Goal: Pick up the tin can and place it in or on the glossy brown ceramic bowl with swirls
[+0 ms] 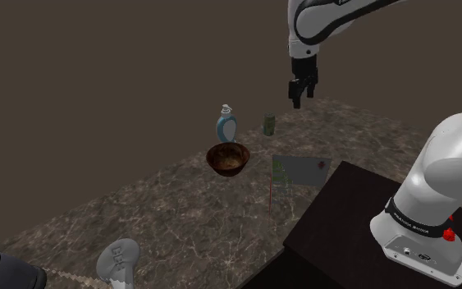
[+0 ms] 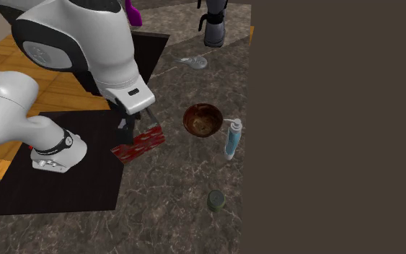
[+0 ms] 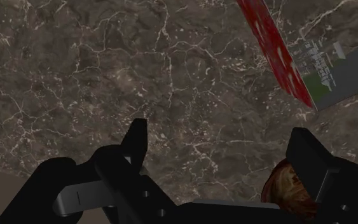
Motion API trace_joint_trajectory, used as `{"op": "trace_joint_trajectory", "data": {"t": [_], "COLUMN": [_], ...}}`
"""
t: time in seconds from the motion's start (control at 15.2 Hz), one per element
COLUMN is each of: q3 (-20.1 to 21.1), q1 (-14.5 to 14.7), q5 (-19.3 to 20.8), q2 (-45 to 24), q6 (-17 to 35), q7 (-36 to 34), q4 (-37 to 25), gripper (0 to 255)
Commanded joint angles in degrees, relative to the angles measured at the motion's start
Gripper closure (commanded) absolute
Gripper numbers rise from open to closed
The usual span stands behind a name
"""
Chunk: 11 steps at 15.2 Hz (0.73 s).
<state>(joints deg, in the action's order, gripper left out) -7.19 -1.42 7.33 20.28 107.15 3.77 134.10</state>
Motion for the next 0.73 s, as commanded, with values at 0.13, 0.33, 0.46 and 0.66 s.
{"op": "trace_joint_trajectory", "data": {"t": [0.13, 0.33, 0.46, 0.66], "q3": [-1.6, -2.7, -3.2, -3.9], "q1": [-0.6, -1.1, -1.4, -2.1], "q5": [0.0, -0.5, -1.0, -2.1], "q2": [-8.2, -14.5, -18.8, -25.3], "q6": [5.1, 8.5, 10.4, 12.8], "q7": [1.9, 3.4, 4.4, 6.1], "q4": [-3.8, -7.3, -9.9, -14.4], "gripper": [0, 0, 0, 0]}}
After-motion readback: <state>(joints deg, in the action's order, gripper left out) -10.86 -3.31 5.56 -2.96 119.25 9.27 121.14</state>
